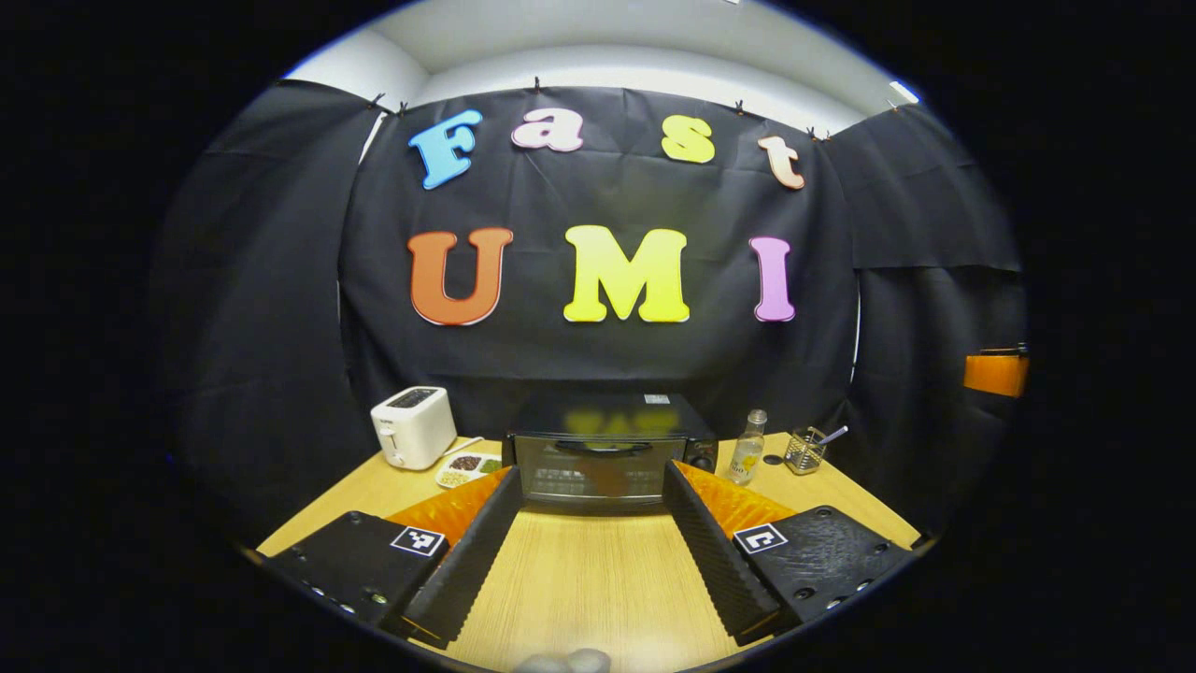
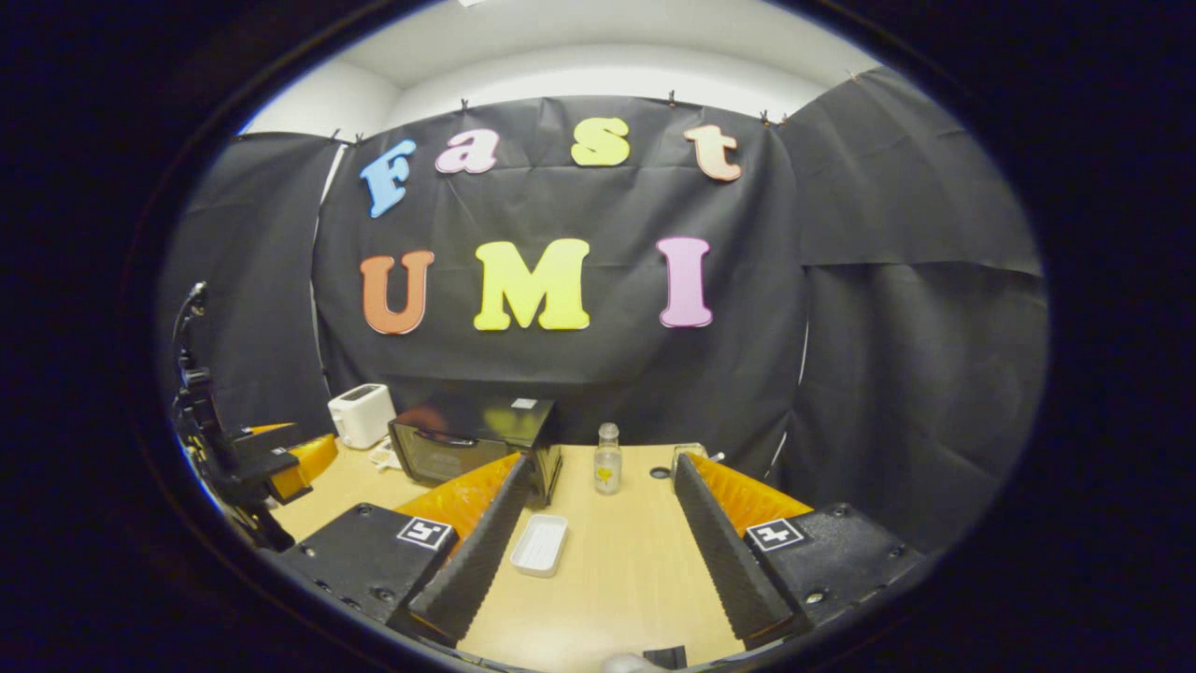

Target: Open the electric oven with the left hand, put the food in, and close the electric oven.

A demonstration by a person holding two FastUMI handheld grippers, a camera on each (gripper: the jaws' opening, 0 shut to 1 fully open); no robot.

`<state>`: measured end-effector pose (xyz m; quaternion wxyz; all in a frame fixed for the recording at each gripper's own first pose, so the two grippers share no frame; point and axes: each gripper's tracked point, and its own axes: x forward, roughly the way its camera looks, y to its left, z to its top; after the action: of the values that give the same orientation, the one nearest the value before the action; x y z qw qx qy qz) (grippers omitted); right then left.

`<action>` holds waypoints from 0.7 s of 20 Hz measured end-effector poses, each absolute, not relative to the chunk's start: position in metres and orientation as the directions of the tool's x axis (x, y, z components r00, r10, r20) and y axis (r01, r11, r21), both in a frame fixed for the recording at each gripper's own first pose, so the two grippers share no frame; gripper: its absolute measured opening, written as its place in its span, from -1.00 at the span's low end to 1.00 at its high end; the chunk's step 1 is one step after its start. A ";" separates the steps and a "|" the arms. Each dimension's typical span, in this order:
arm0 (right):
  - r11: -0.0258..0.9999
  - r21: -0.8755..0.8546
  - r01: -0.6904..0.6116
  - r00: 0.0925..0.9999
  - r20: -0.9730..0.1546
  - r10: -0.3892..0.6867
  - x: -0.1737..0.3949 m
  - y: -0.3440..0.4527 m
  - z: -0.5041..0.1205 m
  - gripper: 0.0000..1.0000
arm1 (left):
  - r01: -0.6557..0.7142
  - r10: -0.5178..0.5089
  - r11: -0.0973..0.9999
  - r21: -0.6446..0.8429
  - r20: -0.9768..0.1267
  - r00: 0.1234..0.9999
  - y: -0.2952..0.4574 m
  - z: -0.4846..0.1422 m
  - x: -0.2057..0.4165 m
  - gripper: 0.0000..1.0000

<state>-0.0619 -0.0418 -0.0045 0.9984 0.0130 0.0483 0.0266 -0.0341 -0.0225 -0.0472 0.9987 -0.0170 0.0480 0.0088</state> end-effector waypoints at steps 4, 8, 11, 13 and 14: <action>0.995 0.046 -0.086 0.995 -0.046 0.088 -0.084 -0.058 0.010 0.99 | -0.057 0.054 0.998 -0.035 -0.070 0.996 -0.029 -0.020 -0.084 0.92; 0.991 0.026 -0.129 0.991 -0.025 0.129 -0.110 -0.067 0.006 0.99 | -0.117 0.117 0.993 -0.008 -0.048 0.992 -0.031 0.000 -0.133 0.92; 0.988 0.042 -0.152 0.988 -0.016 0.152 -0.121 -0.069 -0.001 0.99 | -0.167 0.167 0.986 0.028 -0.018 0.986 -0.028 0.015 -0.165 0.92; 0.985 0.061 -0.161 0.986 -0.027 0.163 -0.129 -0.067 -0.006 0.99 | -0.175 0.176 0.984 0.029 -0.024 0.984 -0.029 0.016 -0.179 0.92; 0.983 0.072 -0.171 0.985 -0.023 0.173 -0.132 -0.063 -0.004 0.99 | -0.181 0.181 0.983 0.028 -0.017 0.983 -0.028 0.020 -0.183 0.92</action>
<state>-0.1323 -0.0628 -0.0044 0.9955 0.0347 0.0146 0.0865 -0.1831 -0.0282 0.0197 0.9957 0.0133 0.0095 0.0908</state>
